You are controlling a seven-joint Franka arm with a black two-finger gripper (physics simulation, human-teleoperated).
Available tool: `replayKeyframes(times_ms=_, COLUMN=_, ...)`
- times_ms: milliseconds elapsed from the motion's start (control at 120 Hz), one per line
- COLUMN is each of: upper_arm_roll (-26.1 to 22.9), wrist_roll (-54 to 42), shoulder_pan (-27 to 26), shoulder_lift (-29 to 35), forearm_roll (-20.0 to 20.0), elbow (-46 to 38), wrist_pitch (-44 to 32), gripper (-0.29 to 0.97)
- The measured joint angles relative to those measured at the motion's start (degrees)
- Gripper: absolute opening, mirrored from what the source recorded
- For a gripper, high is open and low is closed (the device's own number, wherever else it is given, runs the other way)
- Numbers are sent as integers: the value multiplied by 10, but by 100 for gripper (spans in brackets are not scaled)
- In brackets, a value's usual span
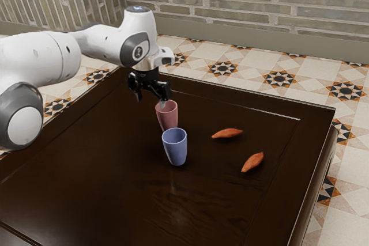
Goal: Place the left cup onto the right cup
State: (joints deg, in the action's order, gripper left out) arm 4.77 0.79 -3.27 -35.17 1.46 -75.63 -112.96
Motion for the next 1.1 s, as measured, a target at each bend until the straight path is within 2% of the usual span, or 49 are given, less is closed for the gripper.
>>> replayKeyframes(times_ms=75, upper_arm_roll=0, wrist_roll=-9, shoulder_pan=12, shoulder_lift=-33, forearm_roll=-18, elbow=44, wrist_pitch=-1, gripper=68)
replayKeyframes(times_ms=217, upper_arm_roll=0, wrist_roll=-23, shoulder_pan=30, shoulder_lift=-51, forearm_roll=-43, elbow=60, wrist_pitch=-4, gripper=68)
replayKeyframes(times_ms=633, upper_arm_roll=-2, wrist_roll=-55, shoulder_pan=43, shoulder_lift=-113, forearm_roll=-70, elbow=84, wrist_pitch=-37, gripper=68)
replayKeyframes(times_ms=775, upper_arm_roll=-2, wrist_roll=-63, shoulder_pan=42, shoulder_lift=-111, forearm_roll=-77, elbow=83, wrist_pitch=-48, gripper=30)
replayKeyframes(times_ms=850, upper_arm_roll=-3, wrist_roll=-66, shoulder_pan=41, shoulder_lift=-110, forearm_roll=-80, elbow=83, wrist_pitch=-51, gripper=15)
replayKeyframes(times_ms=958, upper_arm_roll=-4, wrist_roll=-69, shoulder_pan=39, shoulder_lift=-108, forearm_roll=-82, elbow=83, wrist_pitch=-55, gripper=3)
replayKeyframes(times_ms=1100, upper_arm_roll=-14, wrist_roll=-71, shoulder_pan=38, shoulder_lift=-107, forearm_roll=-82, elbow=83, wrist_pitch=-58, gripper=-5)
